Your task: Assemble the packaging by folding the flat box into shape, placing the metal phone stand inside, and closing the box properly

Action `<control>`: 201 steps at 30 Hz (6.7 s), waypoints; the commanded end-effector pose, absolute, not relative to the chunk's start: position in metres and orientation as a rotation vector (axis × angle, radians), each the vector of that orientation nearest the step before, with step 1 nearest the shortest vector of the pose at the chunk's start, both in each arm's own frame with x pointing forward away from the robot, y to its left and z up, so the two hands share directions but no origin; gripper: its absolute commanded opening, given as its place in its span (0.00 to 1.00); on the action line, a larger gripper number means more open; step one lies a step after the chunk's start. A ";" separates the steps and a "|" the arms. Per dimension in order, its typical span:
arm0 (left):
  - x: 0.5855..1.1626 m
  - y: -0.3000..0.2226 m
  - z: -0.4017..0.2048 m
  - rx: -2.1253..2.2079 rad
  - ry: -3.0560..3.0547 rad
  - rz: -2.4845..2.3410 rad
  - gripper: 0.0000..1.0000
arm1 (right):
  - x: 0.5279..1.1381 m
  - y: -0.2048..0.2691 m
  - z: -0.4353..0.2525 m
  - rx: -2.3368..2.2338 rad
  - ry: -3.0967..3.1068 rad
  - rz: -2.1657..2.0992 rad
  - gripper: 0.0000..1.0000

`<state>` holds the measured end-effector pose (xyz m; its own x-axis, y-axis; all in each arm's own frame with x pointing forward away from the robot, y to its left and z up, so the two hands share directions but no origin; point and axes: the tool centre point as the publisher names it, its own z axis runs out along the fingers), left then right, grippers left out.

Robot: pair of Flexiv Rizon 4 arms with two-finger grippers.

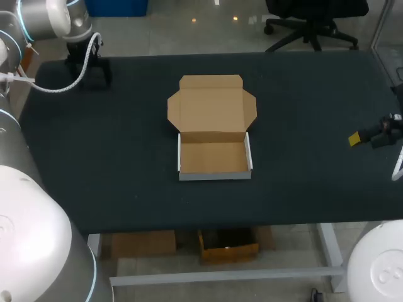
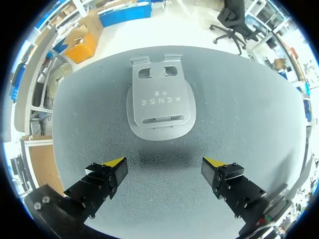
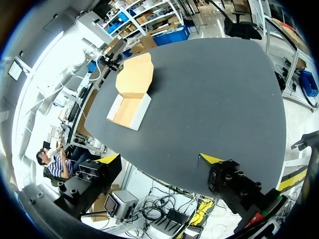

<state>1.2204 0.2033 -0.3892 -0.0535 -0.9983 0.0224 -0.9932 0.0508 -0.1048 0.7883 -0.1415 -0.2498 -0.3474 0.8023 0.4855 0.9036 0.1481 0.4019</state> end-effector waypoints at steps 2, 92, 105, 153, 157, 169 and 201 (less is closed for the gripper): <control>1.232 0.205 -0.394 -2.161 2.280 -0.059 1.00 | 0.787 -0.142 -0.249 -1.692 -2.256 -0.975 1.00; 1.247 0.199 -0.397 -2.155 2.289 -0.021 1.00 | 0.787 -0.142 -0.249 -1.692 -2.256 -0.975 1.00; 1.257 0.200 -0.397 -2.147 2.286 -0.022 1.00 | 0.787 -0.142 -0.249 -1.692 -2.256 -0.975 1.00; 1.290 0.197 -0.401 -2.117 2.312 -0.011 0.90 | 0.787 -0.142 -0.249 -1.692 -2.256 -0.975 1.00; 1.292 0.198 -0.400 -2.115 2.312 -0.009 0.88 | 0.787 -0.142 -0.249 -1.692 -2.256 -0.975 1.00; 1.295 0.199 -0.400 -2.118 2.312 -0.005 0.84 | 0.787 -0.142 -0.249 -1.692 -2.256 -0.975 1.00; 1.302 0.204 -0.403 -2.141 2.284 0.006 0.01 | 0.787 -0.142 -0.249 -1.692 -2.256 -0.975 1.00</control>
<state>1.2907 0.2018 -0.3986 -0.0672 -0.9977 -0.0108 -0.9523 0.0673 -0.2975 0.7883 -0.1415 -0.2498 -0.3474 0.8023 0.4855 0.9037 0.1481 0.4018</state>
